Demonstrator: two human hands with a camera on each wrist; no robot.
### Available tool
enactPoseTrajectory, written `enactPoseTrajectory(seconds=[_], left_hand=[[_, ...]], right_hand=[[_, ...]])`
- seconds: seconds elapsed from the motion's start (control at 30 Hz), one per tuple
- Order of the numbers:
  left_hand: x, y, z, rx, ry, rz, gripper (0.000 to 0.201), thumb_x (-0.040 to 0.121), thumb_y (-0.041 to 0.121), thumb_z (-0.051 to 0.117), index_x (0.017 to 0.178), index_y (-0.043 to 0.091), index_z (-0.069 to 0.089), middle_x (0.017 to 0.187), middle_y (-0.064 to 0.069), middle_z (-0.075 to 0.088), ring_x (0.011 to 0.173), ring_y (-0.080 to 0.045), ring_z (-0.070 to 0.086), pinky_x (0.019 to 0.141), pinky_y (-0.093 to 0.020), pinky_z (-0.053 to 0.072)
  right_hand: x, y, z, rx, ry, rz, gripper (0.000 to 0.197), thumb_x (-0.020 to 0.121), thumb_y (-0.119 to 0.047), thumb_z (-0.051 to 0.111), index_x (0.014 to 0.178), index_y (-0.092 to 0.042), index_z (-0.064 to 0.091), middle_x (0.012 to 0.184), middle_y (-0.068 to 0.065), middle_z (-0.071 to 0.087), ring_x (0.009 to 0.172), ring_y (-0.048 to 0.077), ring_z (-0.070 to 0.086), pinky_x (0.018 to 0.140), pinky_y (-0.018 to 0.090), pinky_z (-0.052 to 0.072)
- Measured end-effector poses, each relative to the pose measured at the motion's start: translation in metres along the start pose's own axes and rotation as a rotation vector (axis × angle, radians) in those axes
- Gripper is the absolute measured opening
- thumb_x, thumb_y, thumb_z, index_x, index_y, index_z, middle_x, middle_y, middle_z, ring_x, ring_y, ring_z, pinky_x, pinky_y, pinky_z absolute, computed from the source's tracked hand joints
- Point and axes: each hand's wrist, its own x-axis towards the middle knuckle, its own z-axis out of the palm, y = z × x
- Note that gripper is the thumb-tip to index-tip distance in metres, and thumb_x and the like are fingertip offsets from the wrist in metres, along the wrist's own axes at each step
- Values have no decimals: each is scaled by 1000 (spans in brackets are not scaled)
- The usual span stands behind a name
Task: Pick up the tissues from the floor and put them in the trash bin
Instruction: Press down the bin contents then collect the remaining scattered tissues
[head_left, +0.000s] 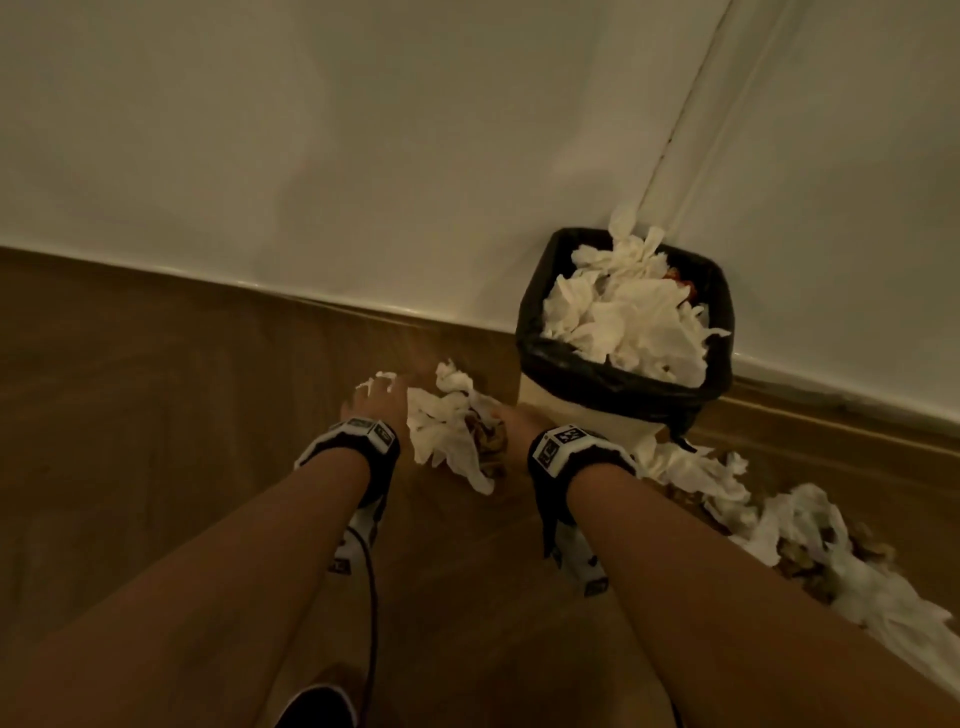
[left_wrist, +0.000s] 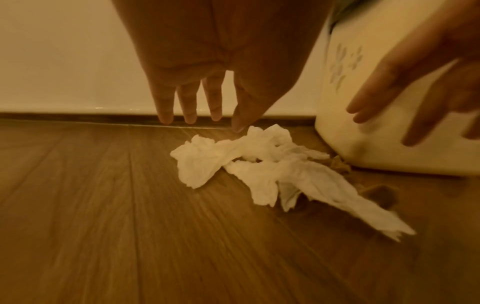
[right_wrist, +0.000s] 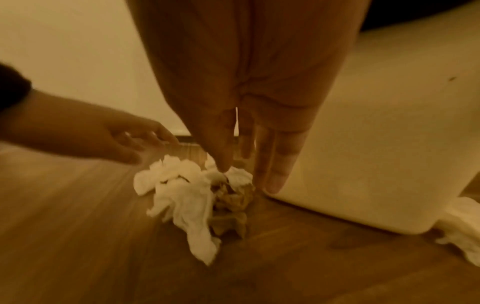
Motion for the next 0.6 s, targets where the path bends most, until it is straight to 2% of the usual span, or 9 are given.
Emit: enactPoseTrajectory(seconds=[0.07, 0.1, 0.17, 0.3, 0.43, 0.6], left_hand=[[4, -9, 3, -31, 0, -44, 64, 91, 30, 51, 146, 24, 18, 150, -11, 21, 135, -35, 25, 109, -47, 28], [6, -13, 5, -39, 3, -59, 64, 92, 29, 50, 146, 25, 17, 150, -10, 19, 136, -34, 24, 110, -47, 27], [9, -20, 6, -51, 25, -74, 65, 92, 27, 52, 146, 27, 16, 152, -8, 16, 137, -34, 21, 111, -49, 25], [18, -34, 9, -135, 55, -72, 70, 89, 26, 56, 145, 35, 15, 156, -4, 4, 138, -38, 17, 111, -52, 23], [29, -40, 13, -177, -8, -72, 64, 92, 33, 52, 143, 45, 17, 157, -3, -6, 138, -42, 16, 110, -55, 25], [37, -36, 17, -135, -31, -2, 63, 88, 37, 58, 142, 42, 25, 157, 1, -5, 139, -40, 15, 109, -55, 26]], right_hand=[[6, -3, 4, 32, -6, 31, 54, 96, -44, 44, 145, -27, 29, 144, 11, 39, 124, 33, 45, 97, 39, 39], [9, -3, 7, 25, 16, 45, 56, 96, -31, 50, 146, -25, 27, 144, 12, 37, 125, 33, 43, 99, 39, 39], [11, -6, 11, 57, 9, 76, 60, 93, -21, 56, 146, -22, 28, 143, 12, 34, 128, 33, 40, 102, 40, 38], [12, -4, 28, 2, -17, 30, 57, 88, -20, 61, 140, -20, 36, 146, 10, 26, 132, 33, 33, 108, 41, 35], [10, -6, 40, 1, -27, 41, 39, 92, -18, 54, 131, -14, 48, 143, 13, 26, 120, 35, 46, 102, 39, 41], [10, -7, 35, -24, -46, 83, 35, 95, -14, 50, 129, -9, 48, 144, 16, 27, 125, 32, 42, 104, 36, 36]])
